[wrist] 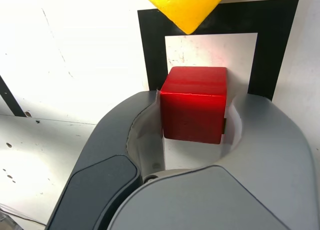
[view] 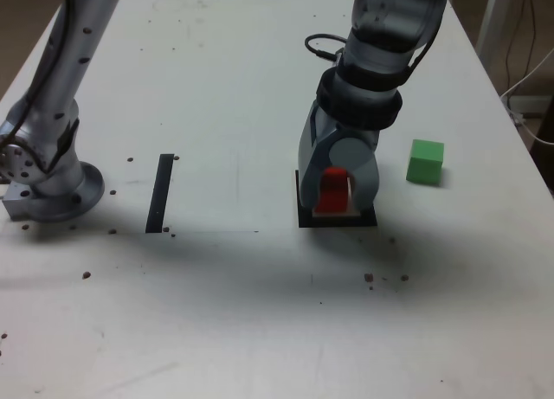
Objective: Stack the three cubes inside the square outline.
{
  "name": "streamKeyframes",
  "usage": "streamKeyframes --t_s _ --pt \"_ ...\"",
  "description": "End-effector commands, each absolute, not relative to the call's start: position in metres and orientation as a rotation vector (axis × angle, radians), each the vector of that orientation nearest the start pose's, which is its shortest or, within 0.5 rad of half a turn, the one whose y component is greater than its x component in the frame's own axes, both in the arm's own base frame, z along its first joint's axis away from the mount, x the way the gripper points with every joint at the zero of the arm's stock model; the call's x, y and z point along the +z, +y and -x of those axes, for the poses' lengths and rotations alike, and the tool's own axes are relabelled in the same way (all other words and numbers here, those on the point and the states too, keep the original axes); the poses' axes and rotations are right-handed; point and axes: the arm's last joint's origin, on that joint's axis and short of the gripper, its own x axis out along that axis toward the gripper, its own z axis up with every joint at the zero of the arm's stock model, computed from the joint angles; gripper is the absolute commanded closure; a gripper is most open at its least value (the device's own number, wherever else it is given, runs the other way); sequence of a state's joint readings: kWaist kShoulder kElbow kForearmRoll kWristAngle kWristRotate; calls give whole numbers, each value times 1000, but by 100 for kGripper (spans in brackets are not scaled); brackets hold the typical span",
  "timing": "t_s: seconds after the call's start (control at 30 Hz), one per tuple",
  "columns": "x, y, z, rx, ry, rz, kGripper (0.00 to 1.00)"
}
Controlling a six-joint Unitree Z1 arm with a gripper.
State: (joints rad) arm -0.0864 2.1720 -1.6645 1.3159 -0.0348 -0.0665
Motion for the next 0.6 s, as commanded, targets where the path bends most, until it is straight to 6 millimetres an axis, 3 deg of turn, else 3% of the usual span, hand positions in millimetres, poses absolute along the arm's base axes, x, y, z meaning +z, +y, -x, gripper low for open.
streamKeyframes --t_s 0.0,0.2,0.57 --pt "220 -34 -384 -29 1824 3 0" --pt "227 -31 -378 -26 1811 -3 0" --pt "269 -10 -343 55 1784 -141 0"
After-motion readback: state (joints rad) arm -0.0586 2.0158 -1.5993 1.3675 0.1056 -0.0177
